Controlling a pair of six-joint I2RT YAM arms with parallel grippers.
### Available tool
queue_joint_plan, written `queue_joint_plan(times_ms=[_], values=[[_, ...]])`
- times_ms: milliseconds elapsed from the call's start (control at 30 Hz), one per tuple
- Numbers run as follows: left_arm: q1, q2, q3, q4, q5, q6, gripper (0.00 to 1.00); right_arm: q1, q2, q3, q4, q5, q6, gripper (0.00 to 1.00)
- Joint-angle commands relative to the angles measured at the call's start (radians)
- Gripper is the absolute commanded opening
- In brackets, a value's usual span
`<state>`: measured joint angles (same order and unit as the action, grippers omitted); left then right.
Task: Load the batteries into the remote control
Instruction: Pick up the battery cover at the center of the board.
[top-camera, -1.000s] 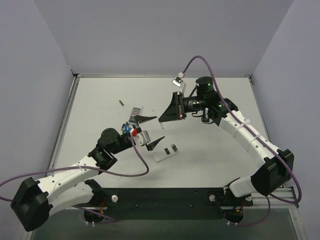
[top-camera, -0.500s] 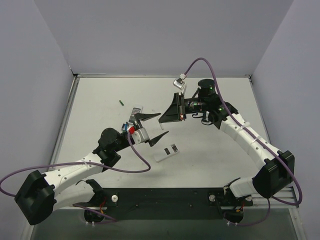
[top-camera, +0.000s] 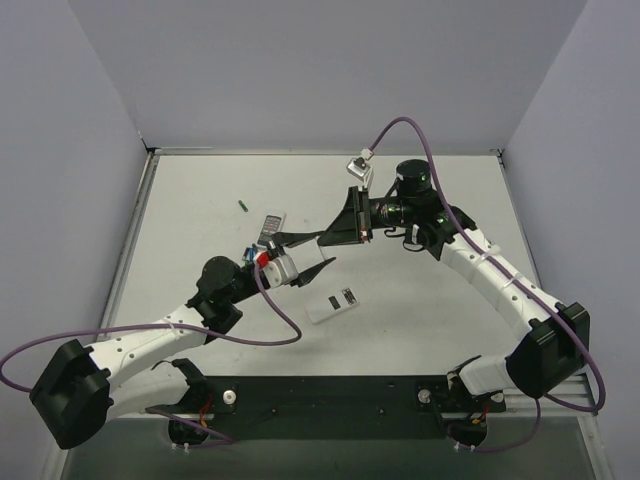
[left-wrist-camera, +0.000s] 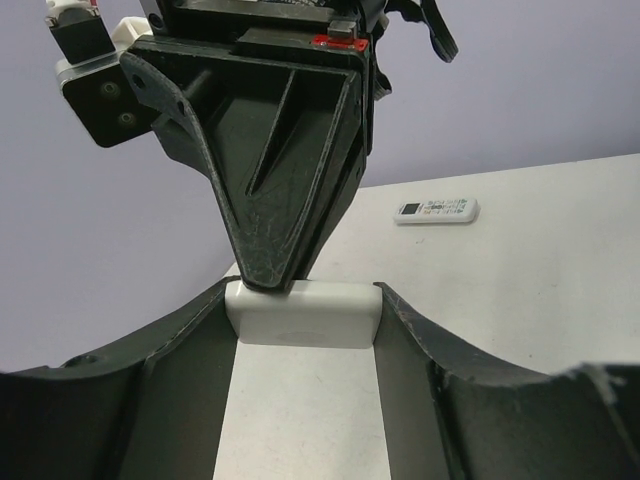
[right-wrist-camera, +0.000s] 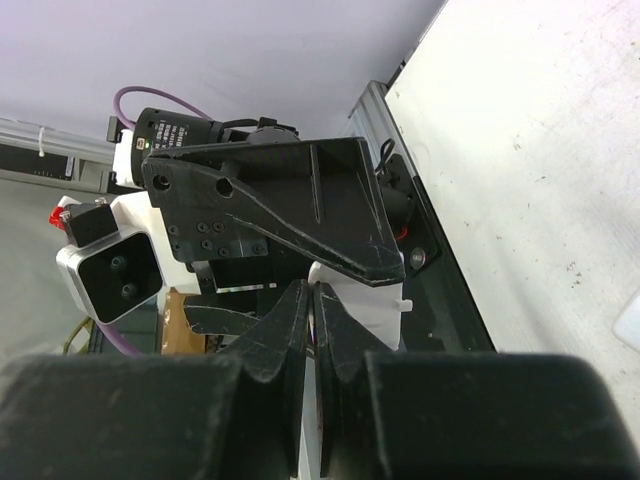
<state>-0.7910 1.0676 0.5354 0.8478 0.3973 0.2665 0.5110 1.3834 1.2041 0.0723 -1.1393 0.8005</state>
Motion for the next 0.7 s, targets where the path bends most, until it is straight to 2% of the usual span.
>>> queue_joint_plan(times_ms=[0,100,167,267,333,433,667], values=[[-0.004,-0.008,0.044,-0.036,-0.034,-0.007,0.49,-0.008,-0.049,-0.003,0.020,0.009,-0.026,0.04],[-0.004,-0.015,0.078,-0.171,-0.084,0.003,0.45,-0.008,-0.063,0.046,-0.158,0.107,-0.150,0.20],[-0.005,-0.020,0.104,-0.301,-0.110,0.011,0.42,-0.009,-0.070,0.080,-0.300,0.225,-0.252,0.30],[-0.011,-0.008,0.182,-0.508,-0.162,0.014,0.40,-0.006,-0.098,0.117,-0.420,0.379,-0.334,0.37],[-0.031,0.011,0.251,-0.663,-0.210,0.029,0.38,0.004,-0.103,0.143,-0.483,0.452,-0.366,0.38],[-0.085,0.035,0.317,-0.800,-0.285,0.056,0.37,0.044,-0.099,0.184,-0.549,0.591,-0.420,0.38],[-0.128,0.066,0.389,-0.932,-0.322,0.040,0.36,0.150,-0.050,0.242,-0.605,0.757,-0.471,0.34]])
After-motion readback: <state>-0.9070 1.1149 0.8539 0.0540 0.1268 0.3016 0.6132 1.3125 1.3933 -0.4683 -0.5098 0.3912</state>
